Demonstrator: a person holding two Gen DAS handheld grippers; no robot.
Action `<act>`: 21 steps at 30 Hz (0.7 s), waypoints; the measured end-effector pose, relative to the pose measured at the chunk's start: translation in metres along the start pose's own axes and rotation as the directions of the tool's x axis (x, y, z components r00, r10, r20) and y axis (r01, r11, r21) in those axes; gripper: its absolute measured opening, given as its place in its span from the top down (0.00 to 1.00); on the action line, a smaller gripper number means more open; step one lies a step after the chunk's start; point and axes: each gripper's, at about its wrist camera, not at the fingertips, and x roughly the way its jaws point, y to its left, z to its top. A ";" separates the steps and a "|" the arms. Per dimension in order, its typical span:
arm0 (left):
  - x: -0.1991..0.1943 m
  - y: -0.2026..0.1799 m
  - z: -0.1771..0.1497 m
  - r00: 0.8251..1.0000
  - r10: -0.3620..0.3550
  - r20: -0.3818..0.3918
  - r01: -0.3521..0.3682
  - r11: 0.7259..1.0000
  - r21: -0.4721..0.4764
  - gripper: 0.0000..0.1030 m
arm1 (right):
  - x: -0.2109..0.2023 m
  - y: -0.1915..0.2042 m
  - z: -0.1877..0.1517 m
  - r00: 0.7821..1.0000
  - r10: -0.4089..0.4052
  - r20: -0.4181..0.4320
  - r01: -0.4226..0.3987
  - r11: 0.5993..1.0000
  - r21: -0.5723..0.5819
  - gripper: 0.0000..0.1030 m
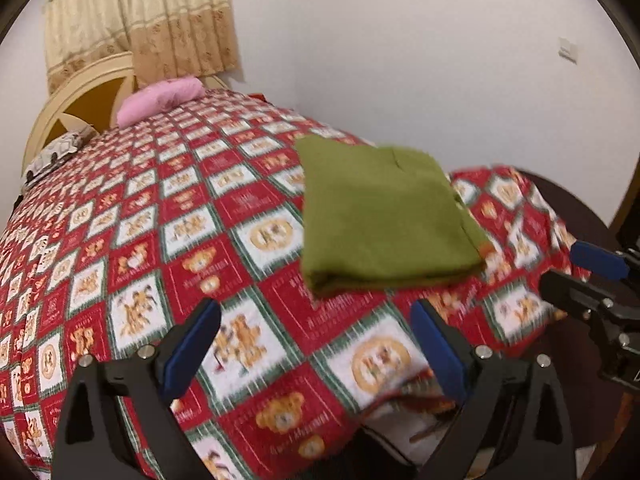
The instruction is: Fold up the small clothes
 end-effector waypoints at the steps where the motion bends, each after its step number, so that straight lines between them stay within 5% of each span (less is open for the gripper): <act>1: -0.001 -0.003 -0.003 1.000 -0.006 -0.016 0.006 1.000 0.010 0.05 | 0.001 0.000 -0.004 1.000 0.010 -0.017 -0.010 1.000 0.008 0.34; 11: -0.025 -0.007 -0.017 0.997 0.047 -0.062 -0.046 0.999 0.023 0.05 | -0.010 0.007 -0.019 0.986 0.136 -0.092 -0.129 0.988 0.079 0.34; 21: -0.071 -0.014 -0.010 0.986 0.137 0.097 -0.143 0.988 0.061 0.00 | -0.072 0.026 -0.002 0.984 0.141 0.111 -0.145 0.989 0.026 0.30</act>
